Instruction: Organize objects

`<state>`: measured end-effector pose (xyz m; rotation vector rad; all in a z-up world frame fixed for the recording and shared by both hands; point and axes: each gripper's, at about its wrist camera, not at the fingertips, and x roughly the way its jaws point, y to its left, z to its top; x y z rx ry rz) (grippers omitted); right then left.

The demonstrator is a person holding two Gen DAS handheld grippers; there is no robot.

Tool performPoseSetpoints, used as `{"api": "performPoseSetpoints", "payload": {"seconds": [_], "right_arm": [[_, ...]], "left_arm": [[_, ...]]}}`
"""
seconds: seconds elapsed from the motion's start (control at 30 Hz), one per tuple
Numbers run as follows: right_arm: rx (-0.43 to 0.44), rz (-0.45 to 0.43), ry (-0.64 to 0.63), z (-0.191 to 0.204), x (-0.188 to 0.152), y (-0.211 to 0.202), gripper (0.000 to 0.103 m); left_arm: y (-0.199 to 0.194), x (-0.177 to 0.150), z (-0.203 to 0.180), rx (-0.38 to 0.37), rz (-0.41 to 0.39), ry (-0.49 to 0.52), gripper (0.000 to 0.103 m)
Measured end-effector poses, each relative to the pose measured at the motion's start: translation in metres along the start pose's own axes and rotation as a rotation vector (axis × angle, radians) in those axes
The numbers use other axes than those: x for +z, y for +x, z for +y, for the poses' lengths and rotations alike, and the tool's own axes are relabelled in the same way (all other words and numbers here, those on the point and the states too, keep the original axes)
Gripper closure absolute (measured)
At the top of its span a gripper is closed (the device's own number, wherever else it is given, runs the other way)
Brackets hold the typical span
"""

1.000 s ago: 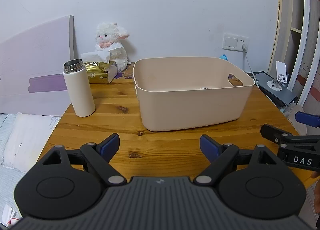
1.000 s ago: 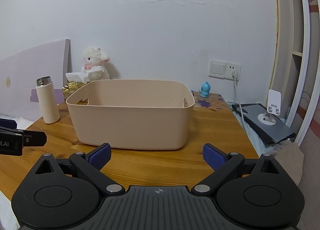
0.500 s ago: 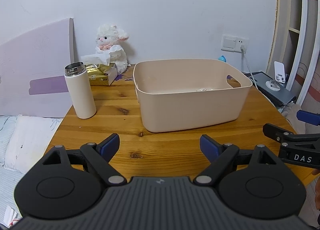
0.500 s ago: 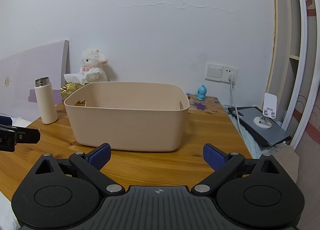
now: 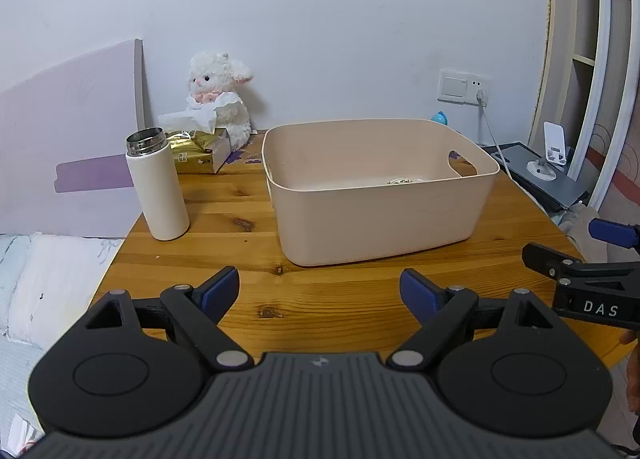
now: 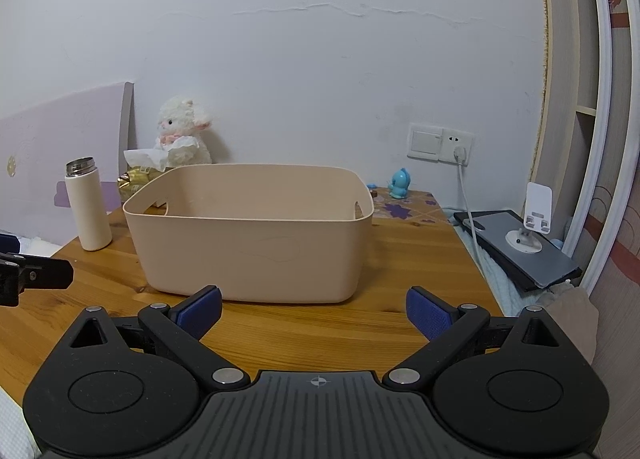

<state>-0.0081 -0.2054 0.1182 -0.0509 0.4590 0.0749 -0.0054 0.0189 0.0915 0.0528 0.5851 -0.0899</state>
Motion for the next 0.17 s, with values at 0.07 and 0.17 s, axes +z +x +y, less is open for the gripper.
{"api": "performPoseSetpoints", "payload": {"seconds": [0.07, 0.17], "right_arm": [[-0.001, 0.0, 0.002, -0.0016, 0.0001, -0.0001, 0.003], [-0.006, 0.001, 0.006, -0.003, 0.0003, 0.0006, 0.003]], "left_arm": [[0.0007, 0.0005, 0.0, -0.001, 0.0, 0.002, 0.014], [0.0019, 0.0009, 0.0009, -0.003, -0.004, -0.002, 0.01]]}}
